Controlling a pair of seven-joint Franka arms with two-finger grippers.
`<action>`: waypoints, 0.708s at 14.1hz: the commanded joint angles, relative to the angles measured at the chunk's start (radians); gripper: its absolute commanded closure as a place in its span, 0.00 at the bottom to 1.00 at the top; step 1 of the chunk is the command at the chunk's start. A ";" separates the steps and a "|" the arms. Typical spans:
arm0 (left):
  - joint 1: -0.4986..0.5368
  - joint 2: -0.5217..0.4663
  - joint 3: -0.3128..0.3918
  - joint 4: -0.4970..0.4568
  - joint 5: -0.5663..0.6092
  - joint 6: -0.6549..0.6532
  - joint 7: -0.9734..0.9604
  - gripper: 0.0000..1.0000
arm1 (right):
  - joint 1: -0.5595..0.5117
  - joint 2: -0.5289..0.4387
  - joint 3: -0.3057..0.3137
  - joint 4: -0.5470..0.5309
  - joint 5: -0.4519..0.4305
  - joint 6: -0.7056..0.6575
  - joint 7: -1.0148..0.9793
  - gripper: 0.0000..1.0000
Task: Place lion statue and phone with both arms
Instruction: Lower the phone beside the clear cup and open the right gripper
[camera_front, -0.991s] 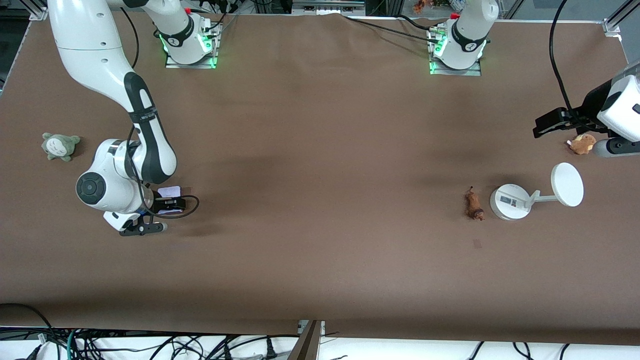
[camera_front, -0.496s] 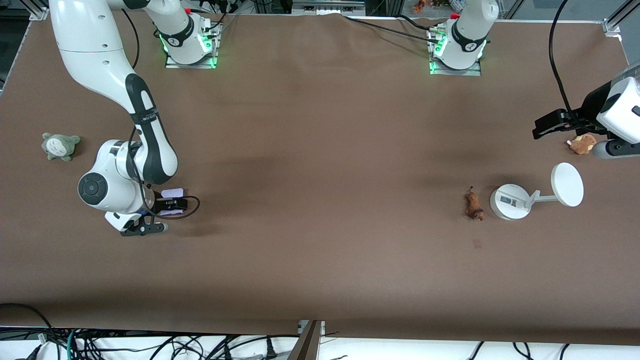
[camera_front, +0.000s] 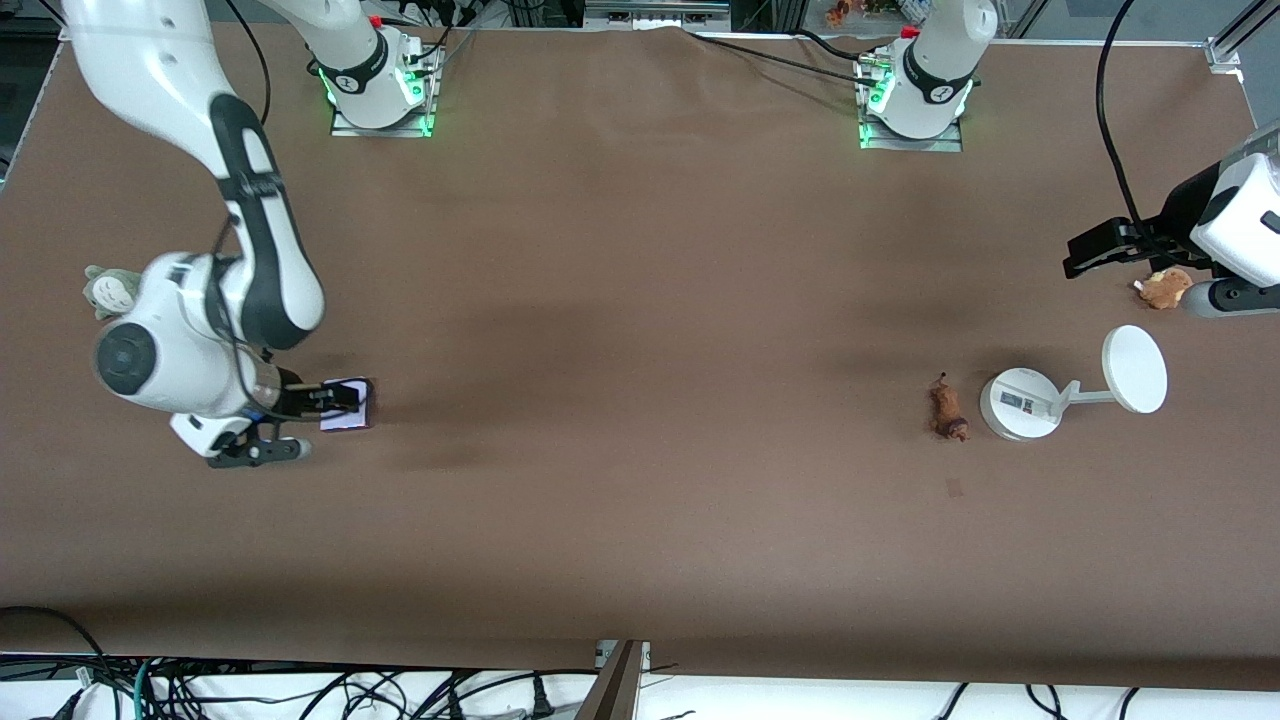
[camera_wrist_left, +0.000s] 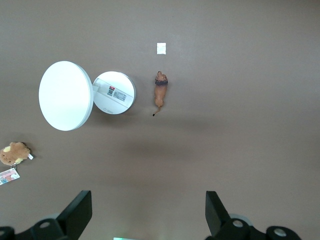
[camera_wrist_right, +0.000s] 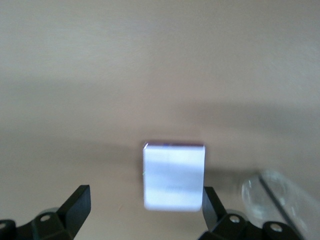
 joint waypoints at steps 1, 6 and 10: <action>0.000 0.016 0.001 0.031 -0.022 -0.008 0.005 0.00 | 0.006 -0.153 -0.016 0.011 -0.056 -0.190 0.071 0.01; 0.000 0.016 0.000 0.031 -0.022 -0.006 0.006 0.00 | 0.008 -0.218 -0.011 0.317 -0.127 -0.650 0.192 0.01; 0.000 0.016 0.001 0.031 -0.022 -0.006 0.005 0.00 | 0.008 -0.218 -0.011 0.384 -0.127 -0.747 0.204 0.01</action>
